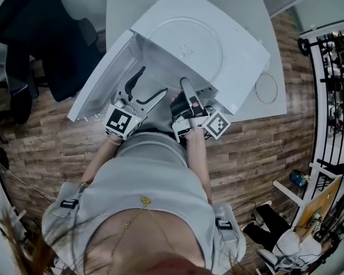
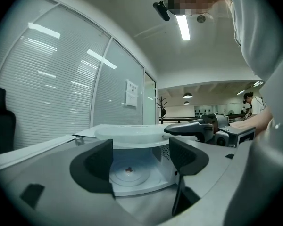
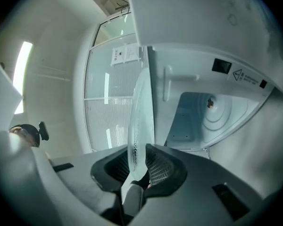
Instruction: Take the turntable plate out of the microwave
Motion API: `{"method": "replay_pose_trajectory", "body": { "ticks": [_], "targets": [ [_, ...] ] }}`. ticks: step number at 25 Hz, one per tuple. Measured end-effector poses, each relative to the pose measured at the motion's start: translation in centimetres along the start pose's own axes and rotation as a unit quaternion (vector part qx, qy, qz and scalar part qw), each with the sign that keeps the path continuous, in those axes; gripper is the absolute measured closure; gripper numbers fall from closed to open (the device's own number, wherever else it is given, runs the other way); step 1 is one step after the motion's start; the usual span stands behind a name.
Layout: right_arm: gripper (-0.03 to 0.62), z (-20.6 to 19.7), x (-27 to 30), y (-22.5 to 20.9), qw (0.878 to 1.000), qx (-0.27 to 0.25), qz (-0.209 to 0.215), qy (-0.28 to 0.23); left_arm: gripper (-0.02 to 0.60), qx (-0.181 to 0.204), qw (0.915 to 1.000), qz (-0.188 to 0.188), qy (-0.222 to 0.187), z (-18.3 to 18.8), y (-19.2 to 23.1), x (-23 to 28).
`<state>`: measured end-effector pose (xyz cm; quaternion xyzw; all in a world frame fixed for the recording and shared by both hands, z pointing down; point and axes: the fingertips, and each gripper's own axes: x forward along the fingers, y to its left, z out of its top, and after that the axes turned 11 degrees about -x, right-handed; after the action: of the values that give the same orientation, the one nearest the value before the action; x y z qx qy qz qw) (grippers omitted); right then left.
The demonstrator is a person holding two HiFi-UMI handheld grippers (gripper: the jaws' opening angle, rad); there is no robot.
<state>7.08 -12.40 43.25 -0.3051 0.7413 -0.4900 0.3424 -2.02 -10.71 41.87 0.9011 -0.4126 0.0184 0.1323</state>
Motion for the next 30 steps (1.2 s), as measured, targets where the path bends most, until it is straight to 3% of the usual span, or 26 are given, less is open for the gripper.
{"method": "replay_pose_trajectory", "body": {
  "ticks": [3, 8, 15, 20, 30],
  "targets": [
    [0.522, 0.1, 0.0, 0.0, 1.0, 0.01, 0.005, -0.001, 0.218, 0.002, 0.9999, 0.007, -0.009, 0.2, 0.2, -0.3],
    [0.519, 0.3, 0.0, 0.0, 1.0, 0.014, 0.012, -0.005, 0.216, -0.002, 0.9998, -0.014, -0.011, -0.2, 0.1, 0.0],
    [0.516, 1.0, 0.1, -0.1, 0.999, 0.023, 0.017, -0.017, 0.216, -0.007, 1.0, 0.0, 0.0, 0.0, 0.1, 0.8],
    [0.515, 1.6, 0.6, 0.5, 0.999, -0.027, 0.017, -0.009, 0.216, -0.003, 0.9999, -0.01, -0.01, 0.2, -0.1, 1.7],
    [0.4, 0.4, 0.3, 1.6, 0.986, -0.16, -0.001, 0.046, 0.218, -0.013, 0.9999, 0.0, -0.007, 0.1, -0.2, 2.6]
  ]
}}
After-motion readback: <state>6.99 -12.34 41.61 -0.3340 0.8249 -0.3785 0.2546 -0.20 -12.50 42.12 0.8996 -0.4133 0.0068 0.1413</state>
